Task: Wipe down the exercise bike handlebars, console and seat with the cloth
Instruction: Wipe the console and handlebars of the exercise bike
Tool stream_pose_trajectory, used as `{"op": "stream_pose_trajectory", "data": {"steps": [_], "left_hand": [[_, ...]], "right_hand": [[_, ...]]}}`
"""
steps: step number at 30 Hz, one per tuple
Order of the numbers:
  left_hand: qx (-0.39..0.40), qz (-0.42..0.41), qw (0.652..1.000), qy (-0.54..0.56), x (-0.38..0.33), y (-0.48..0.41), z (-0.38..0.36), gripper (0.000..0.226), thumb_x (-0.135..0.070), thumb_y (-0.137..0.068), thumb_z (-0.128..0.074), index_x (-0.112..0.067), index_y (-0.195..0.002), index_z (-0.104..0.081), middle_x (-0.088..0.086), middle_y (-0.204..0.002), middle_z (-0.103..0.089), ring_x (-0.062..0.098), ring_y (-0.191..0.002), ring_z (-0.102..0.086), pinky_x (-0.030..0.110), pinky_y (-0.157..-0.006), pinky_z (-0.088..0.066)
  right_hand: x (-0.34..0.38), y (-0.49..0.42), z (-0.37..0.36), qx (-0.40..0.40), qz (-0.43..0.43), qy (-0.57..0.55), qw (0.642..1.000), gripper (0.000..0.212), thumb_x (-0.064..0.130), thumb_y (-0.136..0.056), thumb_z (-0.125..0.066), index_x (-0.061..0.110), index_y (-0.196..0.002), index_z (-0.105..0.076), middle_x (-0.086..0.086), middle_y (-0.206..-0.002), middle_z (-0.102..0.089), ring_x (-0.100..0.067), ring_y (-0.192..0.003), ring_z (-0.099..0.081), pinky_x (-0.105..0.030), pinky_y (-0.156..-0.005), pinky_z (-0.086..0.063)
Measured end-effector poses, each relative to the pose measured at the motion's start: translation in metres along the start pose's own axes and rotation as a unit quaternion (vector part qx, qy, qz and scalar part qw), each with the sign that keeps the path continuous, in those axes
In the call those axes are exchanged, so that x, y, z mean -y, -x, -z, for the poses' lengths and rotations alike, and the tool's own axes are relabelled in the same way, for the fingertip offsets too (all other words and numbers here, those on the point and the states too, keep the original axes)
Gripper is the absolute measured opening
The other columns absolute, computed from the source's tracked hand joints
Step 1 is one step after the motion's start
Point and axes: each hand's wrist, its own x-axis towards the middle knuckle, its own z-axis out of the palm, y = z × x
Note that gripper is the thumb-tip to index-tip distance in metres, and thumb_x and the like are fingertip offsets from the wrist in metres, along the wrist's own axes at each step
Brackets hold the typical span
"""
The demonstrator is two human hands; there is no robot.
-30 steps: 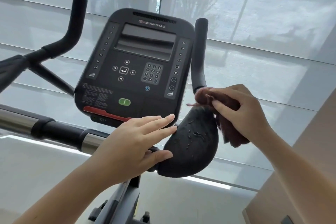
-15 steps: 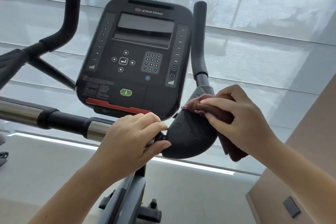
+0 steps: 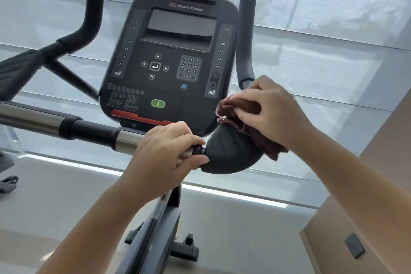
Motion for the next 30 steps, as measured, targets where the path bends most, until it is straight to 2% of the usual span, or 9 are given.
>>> {"op": "stream_pose_trajectory", "data": {"steps": [3,8,14,18,20,24,26,28,30], "left_hand": [[-0.006,0.02,0.999,0.026,-0.001,-0.002,0.0,0.036,-0.04,-0.075,-0.059,-0.01,-0.089,-0.07,0.001,-0.077,-0.06,0.019,-0.071,-0.055,0.034,-0.07,-0.041],[-0.015,0.032,0.998,0.046,-0.001,-0.003,0.001,0.034,-0.037,-0.071,-0.063,-0.01,-0.089,-0.071,0.001,-0.076,-0.06,0.019,-0.071,-0.056,0.036,-0.07,-0.041],[-0.031,0.035,0.996,0.07,-0.003,-0.004,0.002,0.03,-0.031,-0.071,-0.073,-0.007,-0.089,-0.071,0.003,-0.076,-0.061,0.019,-0.073,-0.057,0.043,-0.073,-0.044],[-0.029,0.032,0.997,0.07,-0.002,0.0,0.002,0.028,-0.023,-0.068,-0.078,-0.007,-0.089,-0.068,0.001,-0.079,-0.061,0.019,-0.075,-0.056,0.04,-0.076,-0.042],[-0.02,0.025,0.997,0.073,0.001,0.001,0.004,0.027,-0.019,-0.068,-0.078,-0.009,-0.089,-0.067,0.0,-0.082,-0.062,0.018,-0.077,-0.056,0.039,-0.077,-0.041],[-0.017,0.015,0.998,0.063,0.003,0.002,0.003,0.029,-0.019,-0.07,-0.077,-0.008,-0.093,-0.066,0.001,-0.087,-0.063,0.021,-0.083,-0.057,0.038,-0.08,-0.04],[-0.028,0.02,0.997,0.062,0.002,0.004,0.002,0.028,-0.02,-0.071,-0.075,-0.009,-0.094,-0.065,0.001,-0.09,-0.063,0.02,-0.086,-0.057,0.037,-0.083,-0.038],[-0.029,0.025,0.997,0.065,0.002,0.005,0.001,0.027,-0.02,-0.072,-0.075,-0.009,-0.094,-0.065,0.001,-0.09,-0.062,0.019,-0.086,-0.056,0.036,-0.084,-0.037],[-0.029,0.023,0.997,0.071,0.002,0.005,0.001,0.024,-0.019,-0.072,-0.075,-0.009,-0.091,-0.064,0.0,-0.087,-0.061,0.018,-0.083,-0.055,0.036,-0.082,-0.036]], "right_hand": [[0.004,-0.014,-0.005,0.018,-0.036,0.039,0.998,0.025,0.031,-0.084,-0.06,0.032,-0.109,-0.066,-0.005,-0.103,-0.051,-0.025,-0.098,-0.051,-0.035,-0.085,-0.042],[0.026,0.051,-0.001,-0.008,0.049,-0.023,0.999,0.023,0.028,-0.078,-0.062,0.026,-0.099,-0.071,-0.006,-0.087,-0.054,-0.023,-0.079,-0.053,-0.032,-0.066,-0.045],[0.027,-0.002,-0.011,-0.005,-0.021,0.066,0.998,0.025,0.033,-0.086,-0.057,0.03,-0.11,-0.064,-0.005,-0.102,-0.05,-0.025,-0.099,-0.048,-0.037,-0.082,-0.045],[0.045,0.049,-0.011,-0.047,0.033,0.028,0.998,0.021,0.03,-0.079,-0.06,0.023,-0.095,-0.071,-0.007,-0.087,-0.053,-0.026,-0.079,-0.052,-0.032,-0.06,-0.045],[0.047,0.063,-0.01,-0.049,0.048,0.023,0.997,0.022,0.031,-0.077,-0.058,0.021,-0.091,-0.071,-0.008,-0.082,-0.054,-0.026,-0.073,-0.052,-0.031,-0.055,-0.045],[0.039,0.018,-0.011,-0.023,-0.023,0.025,0.999,0.022,0.03,-0.084,-0.059,0.033,-0.104,-0.067,-0.002,-0.097,-0.051,-0.022,-0.093,-0.051,-0.031,-0.074,-0.043],[0.041,0.009,-0.012,-0.006,-0.037,0.043,0.998,0.023,0.031,-0.084,-0.058,0.034,-0.106,-0.066,-0.002,-0.1,-0.049,-0.022,-0.097,-0.049,-0.031,-0.077,-0.041],[0.05,0.029,-0.014,-0.015,-0.013,0.03,0.999,0.022,0.03,-0.082,-0.059,0.031,-0.102,-0.068,-0.003,-0.094,-0.049,-0.023,-0.089,-0.049,-0.032,-0.071,-0.044],[0.063,0.061,-0.013,-0.036,0.009,0.014,0.999,0.02,0.031,-0.078,-0.059,0.025,-0.094,-0.071,-0.005,-0.084,-0.05,-0.024,-0.076,-0.051,-0.03,-0.059,-0.044]]}}
